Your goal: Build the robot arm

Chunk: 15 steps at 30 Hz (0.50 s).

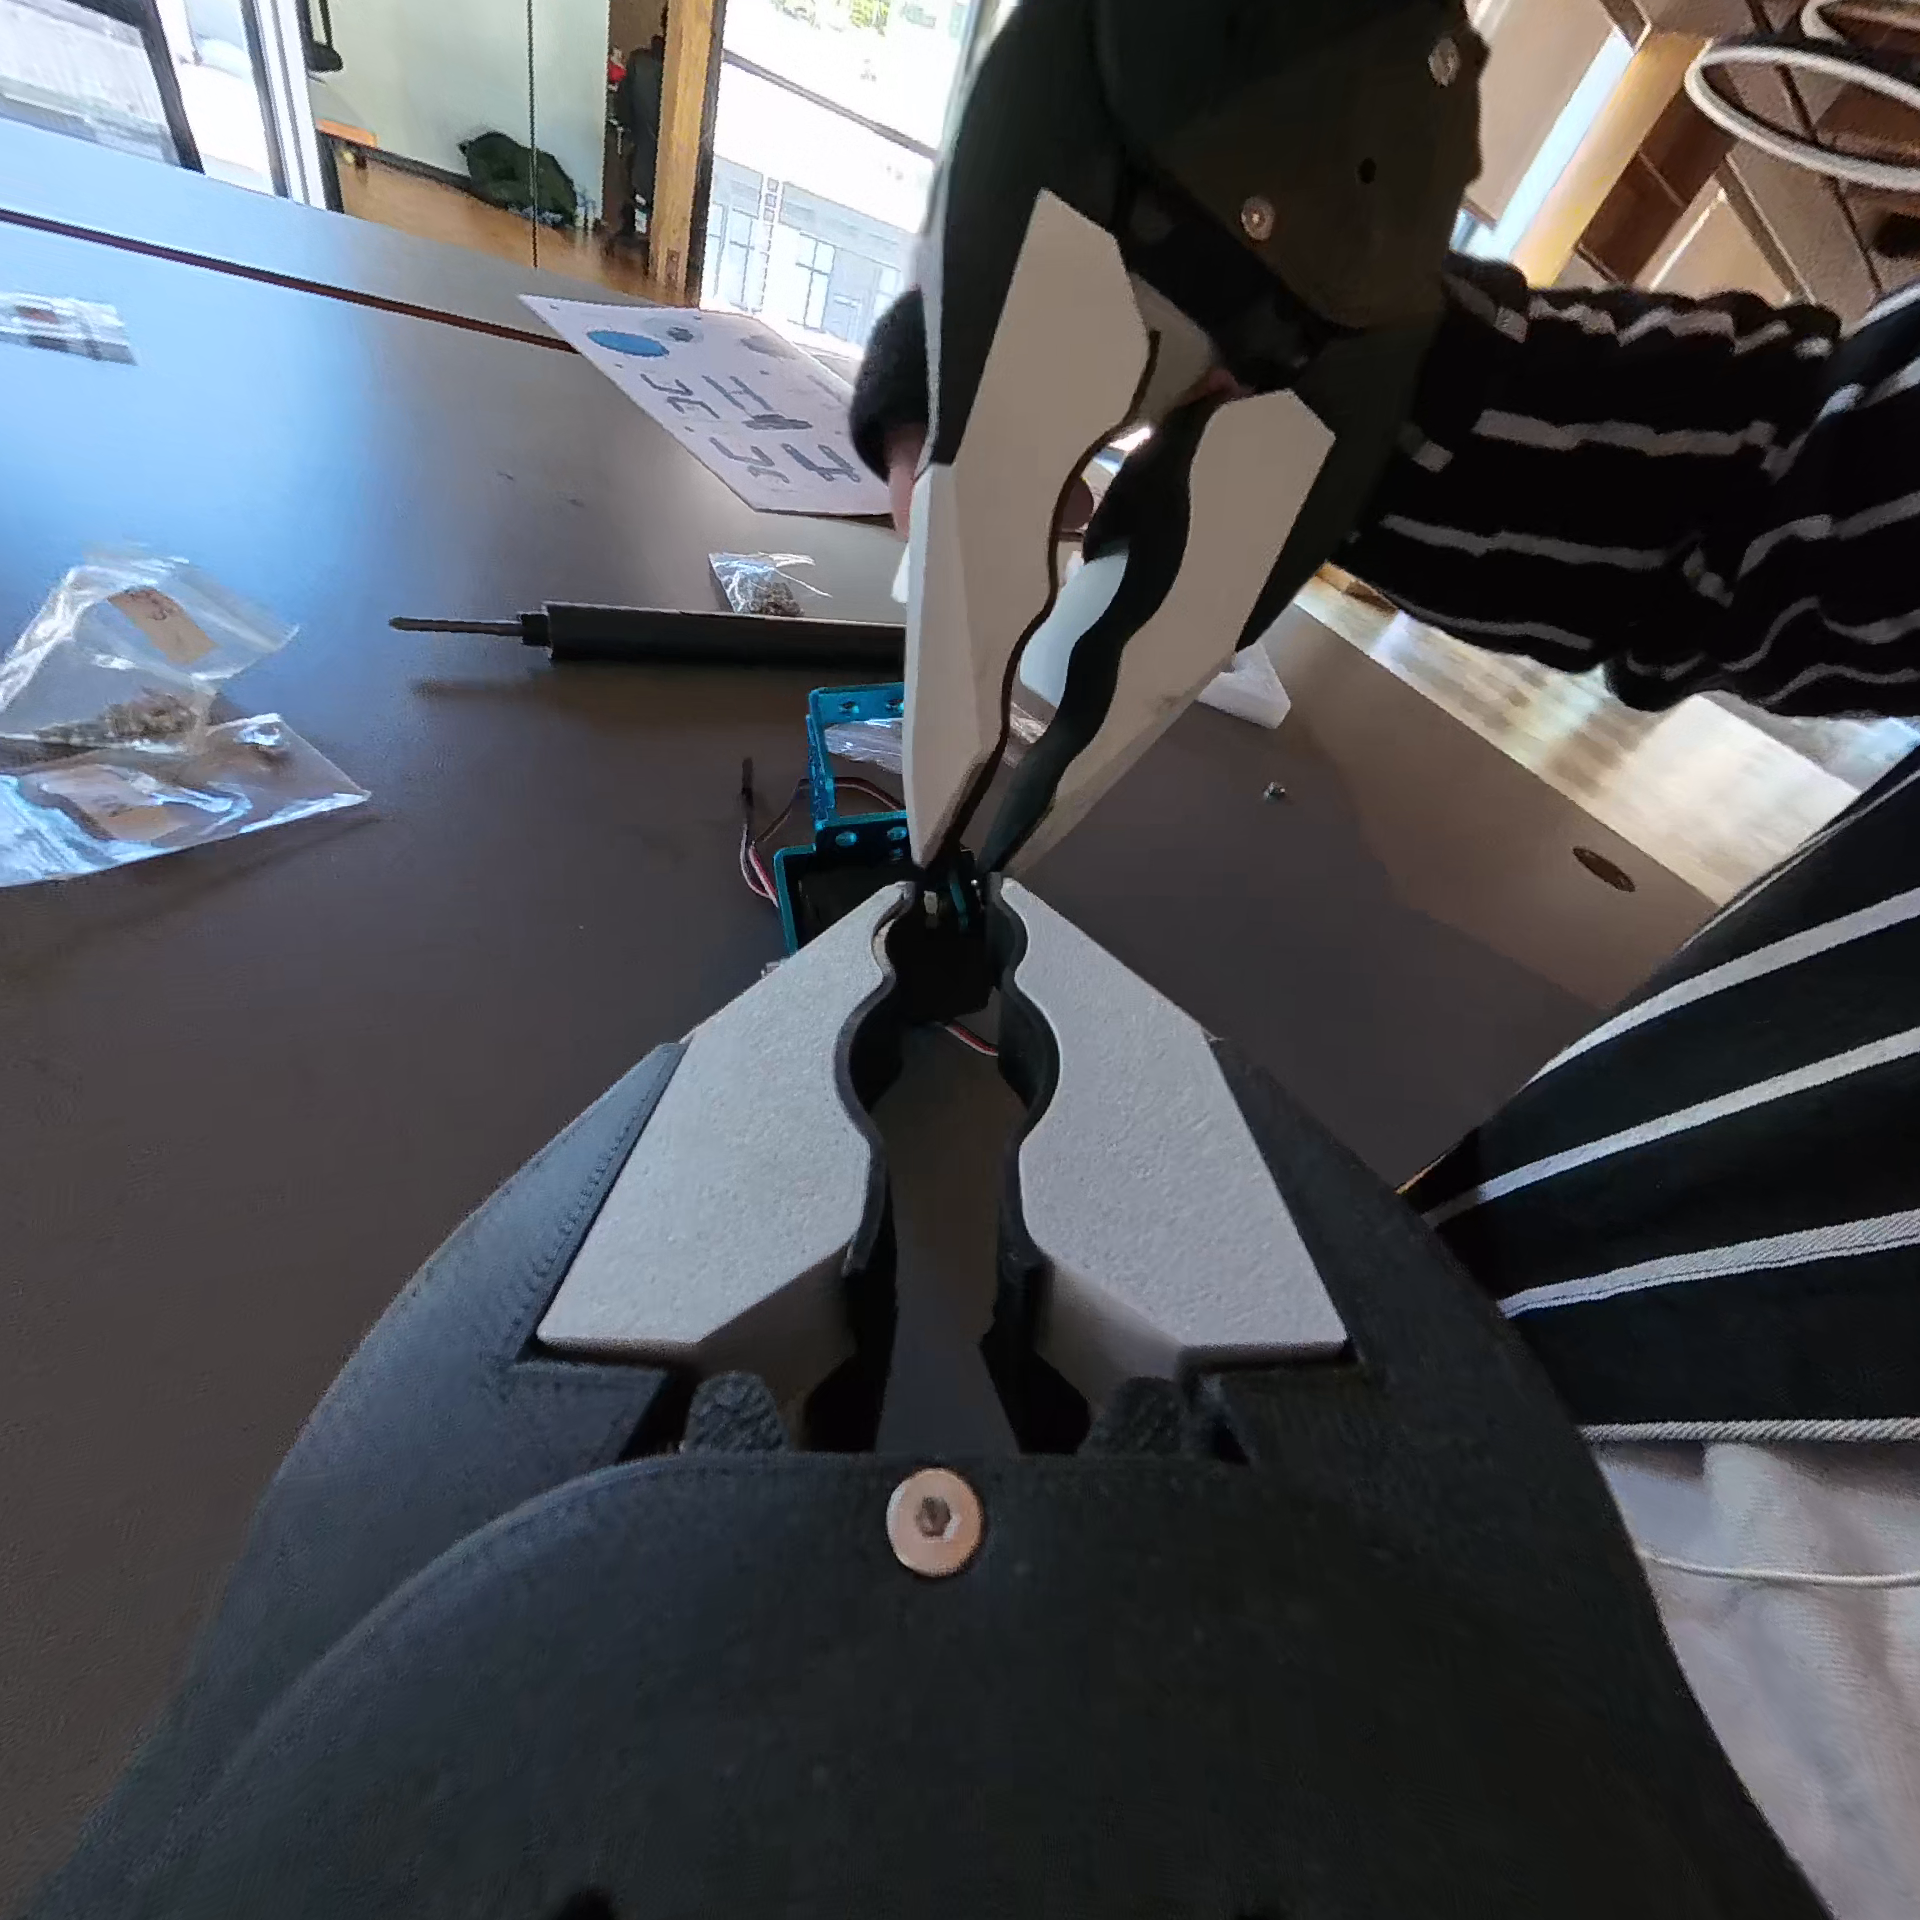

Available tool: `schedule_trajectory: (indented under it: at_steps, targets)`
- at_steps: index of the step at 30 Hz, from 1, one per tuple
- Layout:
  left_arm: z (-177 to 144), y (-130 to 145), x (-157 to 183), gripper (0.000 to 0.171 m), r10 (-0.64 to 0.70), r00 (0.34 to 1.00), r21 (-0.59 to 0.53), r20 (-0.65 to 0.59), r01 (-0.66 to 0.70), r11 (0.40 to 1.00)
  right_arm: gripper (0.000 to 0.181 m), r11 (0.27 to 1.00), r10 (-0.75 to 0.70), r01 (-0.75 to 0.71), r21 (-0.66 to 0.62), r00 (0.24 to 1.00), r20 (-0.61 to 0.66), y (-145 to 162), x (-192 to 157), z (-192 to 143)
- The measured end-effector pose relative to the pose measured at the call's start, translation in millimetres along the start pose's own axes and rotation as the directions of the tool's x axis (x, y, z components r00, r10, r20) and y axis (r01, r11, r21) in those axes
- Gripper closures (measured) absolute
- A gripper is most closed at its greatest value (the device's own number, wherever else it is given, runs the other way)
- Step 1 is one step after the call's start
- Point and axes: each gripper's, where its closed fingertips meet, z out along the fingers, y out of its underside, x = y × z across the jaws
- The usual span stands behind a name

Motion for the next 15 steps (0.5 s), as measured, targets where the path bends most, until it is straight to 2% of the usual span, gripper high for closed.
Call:
schedule_trajectory:
  at_steps: [15]
  targets:
    - [-1.9, -0.1, -1.1, 0.161, -0.073, 0.996, 0.049, 0.053, 0.07, 0.996, 0.174, 0.999, 0.04, -0.038, 0.018, 0.993, -0.111, -0.9, 1.5, 0.5]
